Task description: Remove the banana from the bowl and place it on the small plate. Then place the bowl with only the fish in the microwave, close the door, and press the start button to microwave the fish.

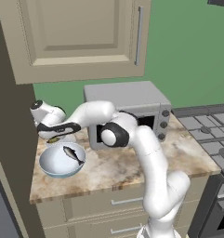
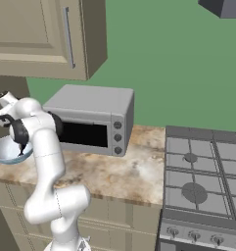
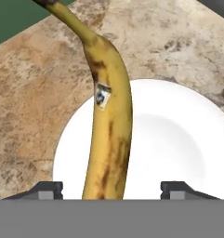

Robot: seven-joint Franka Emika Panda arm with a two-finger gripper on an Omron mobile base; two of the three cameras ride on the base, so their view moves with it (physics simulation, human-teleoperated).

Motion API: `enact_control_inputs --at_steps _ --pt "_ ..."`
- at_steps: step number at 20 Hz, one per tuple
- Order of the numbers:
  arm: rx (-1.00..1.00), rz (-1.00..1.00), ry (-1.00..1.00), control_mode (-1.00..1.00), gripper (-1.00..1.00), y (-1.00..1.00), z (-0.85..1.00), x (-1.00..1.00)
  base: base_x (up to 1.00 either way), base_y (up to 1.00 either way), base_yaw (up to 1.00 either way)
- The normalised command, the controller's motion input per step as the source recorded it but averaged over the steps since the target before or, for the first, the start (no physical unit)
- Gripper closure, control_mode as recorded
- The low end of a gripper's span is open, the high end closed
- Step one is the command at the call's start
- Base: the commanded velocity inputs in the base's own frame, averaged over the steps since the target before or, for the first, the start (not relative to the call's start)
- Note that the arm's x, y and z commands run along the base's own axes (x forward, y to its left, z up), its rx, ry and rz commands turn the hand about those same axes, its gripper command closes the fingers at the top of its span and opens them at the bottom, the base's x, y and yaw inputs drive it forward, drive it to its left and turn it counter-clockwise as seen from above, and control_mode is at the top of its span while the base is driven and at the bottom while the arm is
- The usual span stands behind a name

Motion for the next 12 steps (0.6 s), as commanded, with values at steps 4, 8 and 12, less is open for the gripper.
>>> enact_control_inputs --at_steps 4,8,12 --pt "0.09 0.00 -0.06 -1.00 -1.00 -0.38 0.08 -0.01 0.00 0.00 0.00" --pt "0.08 0.00 -0.24 -1.00 -1.00 -0.49 0.33 -0.38 0.00 0.00 0.00" --pt "0.10 0.00 -0.29 -1.00 -1.00 -0.38 0.18 -0.82 0.00 0.00 0.00"
